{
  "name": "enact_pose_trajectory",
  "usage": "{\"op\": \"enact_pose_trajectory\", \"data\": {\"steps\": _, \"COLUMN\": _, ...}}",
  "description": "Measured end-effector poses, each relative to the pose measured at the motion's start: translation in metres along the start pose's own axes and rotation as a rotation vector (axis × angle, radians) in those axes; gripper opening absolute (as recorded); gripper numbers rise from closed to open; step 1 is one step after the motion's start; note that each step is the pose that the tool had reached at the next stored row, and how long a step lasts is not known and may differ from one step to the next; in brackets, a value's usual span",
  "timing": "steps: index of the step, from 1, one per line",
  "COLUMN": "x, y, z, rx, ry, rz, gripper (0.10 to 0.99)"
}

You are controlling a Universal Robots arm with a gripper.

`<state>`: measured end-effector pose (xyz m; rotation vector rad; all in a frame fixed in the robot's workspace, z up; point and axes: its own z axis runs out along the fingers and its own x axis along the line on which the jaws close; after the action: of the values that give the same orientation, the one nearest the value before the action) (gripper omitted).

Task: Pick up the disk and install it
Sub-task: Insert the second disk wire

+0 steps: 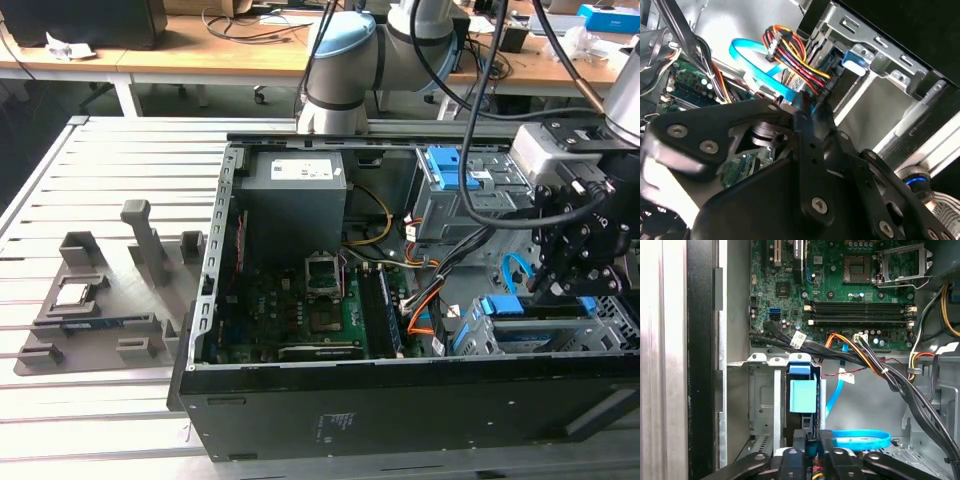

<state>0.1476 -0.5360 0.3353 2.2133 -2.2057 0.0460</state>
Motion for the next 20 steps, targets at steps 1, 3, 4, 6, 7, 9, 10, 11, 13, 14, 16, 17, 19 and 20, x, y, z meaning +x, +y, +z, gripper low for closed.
{"op": "enact_pose_trajectory", "data": {"steps": 1, "x": 0.0001, "y": 0.0000, "z": -0.0029, "rx": 0.000, "ry": 0.0013, "rz": 0.000, "gripper": 0.298}}
{"op": "enact_pose_trajectory", "data": {"steps": 3, "x": 0.0004, "y": -0.0001, "z": -0.0125, "rx": 0.000, "ry": 0.0012, "rz": 0.000, "gripper": 0.298}}
{"op": "enact_pose_trajectory", "data": {"steps": 4, "x": 0.0005, "y": -0.0001, "z": -0.0192, "rx": 0.000, "ry": 0.0015, "rz": 0.000, "gripper": 0.298}}
{"op": "enact_pose_trajectory", "data": {"steps": 6, "x": 0.0002, "y": -0.0002, "z": -0.0303, "rx": 0.000, "ry": 0.0016, "rz": 0.000, "gripper": 0.298}}
{"op": "enact_pose_trajectory", "data": {"steps": 7, "x": 0.0000, "y": -0.0003, "z": -0.0361, "rx": 0.000, "ry": 0.0019, "rz": 0.000, "gripper": 0.282}}
{"op": "enact_pose_trajectory", "data": {"steps": 9, "x": 0.0001, "y": -0.0004, "z": -0.0452, "rx": 0.000, "ry": 0.0019, "rz": 0.000, "gripper": 0.216}}
{"op": "enact_pose_trajectory", "data": {"steps": 10, "x": 0.0002, "y": -0.0004, "z": -0.0507, "rx": 0.000, "ry": 0.0018, "rz": 0.000, "gripper": 0.153}}
{"op": "enact_pose_trajectory", "data": {"steps": 11, "x": 0.0003, "y": -0.0005, "z": -0.0598, "rx": 0.000, "ry": 0.0018, "rz": 0.000, "gripper": 0.106}}
{"op": "enact_pose_trajectory", "data": {"steps": 13, "x": 0.0006, "y": -0.0006, "z": -0.0715, "rx": 0.000, "ry": 0.0019, "rz": 0.000, "gripper": 0.106}}
{"op": "enact_pose_trajectory", "data": {"steps": 14, "x": 0.0007, "y": -0.0006, "z": -0.0734, "rx": 0.000, "ry": 0.0017, "rz": 0.000, "gripper": 0.106}}
{"op": "enact_pose_trajectory", "data": {"steps": 16, "x": 0.0007, "y": -0.0006, "z": -0.0737, "rx": 0.000, "ry": 0.0015, "rz": 0.000, "gripper": 0.106}}
{"op": "enact_pose_trajectory", "data": {"steps": 17, "x": 0.0007, "y": -0.0007, "z": -0.0740, "rx": 0.000, "ry": 0.0018, "rz": 0.000, "gripper": 0.106}}
{"op": "enact_pose_trajectory", "data": {"steps": 19, "x": 0.0007, "y": -0.0006, "z": -0.0742, "rx": 0.000, "ry": 0.0019, "rz": 0.000, "gripper": 0.106}}
{"op": "enact_pose_trajectory", "data": {"steps": 20, "x": 0.0007, "y": -0.0006, "z": -0.0743, "rx": 0.000, "ry": 0.0018, "rz": 0.000, "gripper": 0.106}}
